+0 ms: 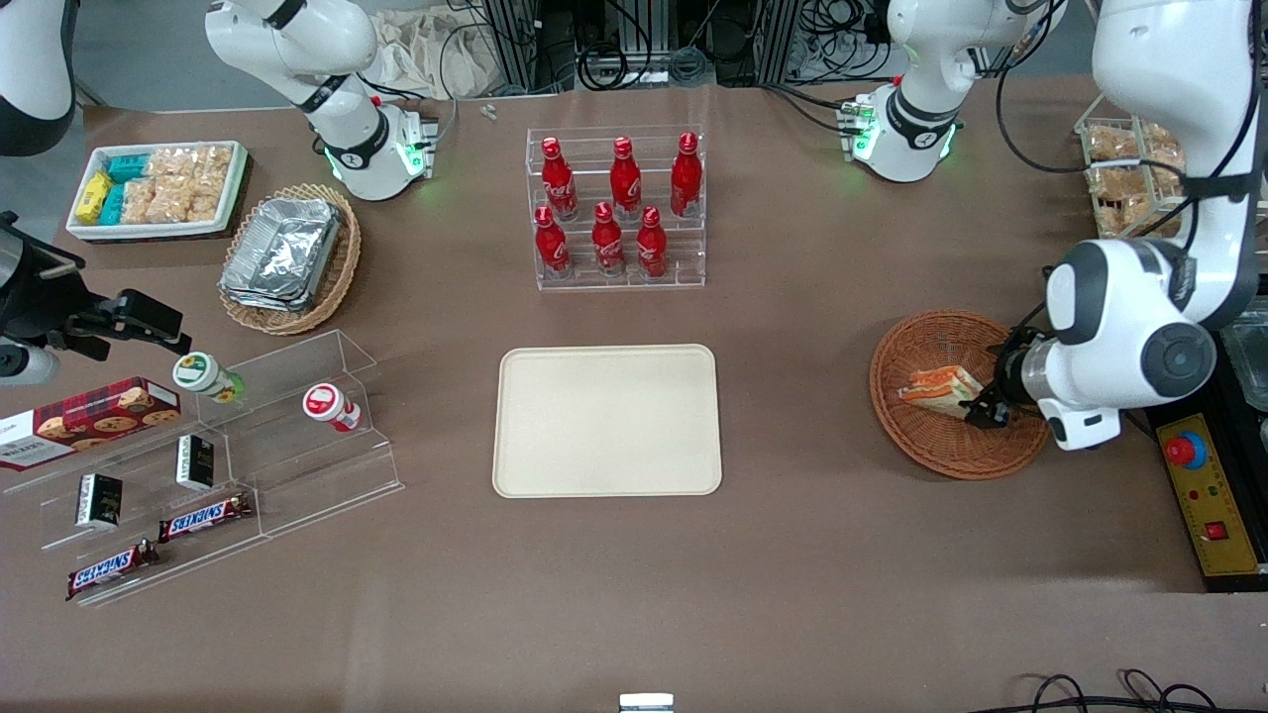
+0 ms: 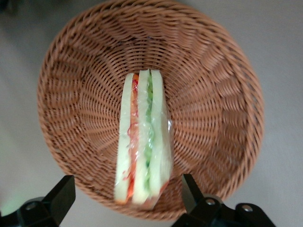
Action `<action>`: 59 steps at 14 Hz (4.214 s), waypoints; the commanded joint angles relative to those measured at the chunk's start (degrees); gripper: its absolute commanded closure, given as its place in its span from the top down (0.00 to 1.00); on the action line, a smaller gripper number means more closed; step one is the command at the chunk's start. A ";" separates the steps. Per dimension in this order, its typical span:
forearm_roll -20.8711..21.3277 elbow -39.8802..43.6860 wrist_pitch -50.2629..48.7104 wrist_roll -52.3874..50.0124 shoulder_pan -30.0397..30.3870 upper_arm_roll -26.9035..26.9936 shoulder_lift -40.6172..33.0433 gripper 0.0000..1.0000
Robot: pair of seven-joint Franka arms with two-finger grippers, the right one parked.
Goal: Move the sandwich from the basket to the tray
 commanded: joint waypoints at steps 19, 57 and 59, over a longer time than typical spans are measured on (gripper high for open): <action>-6.48 9.18 -21.95 35.32 -0.80 -4.95 -11.88 0.00; 12.23 22.56 -10.51 28.13 -13.12 -17.35 2.55 0.99; 6.89 24.05 -15.53 36.98 -8.03 -17.44 -0.26 0.99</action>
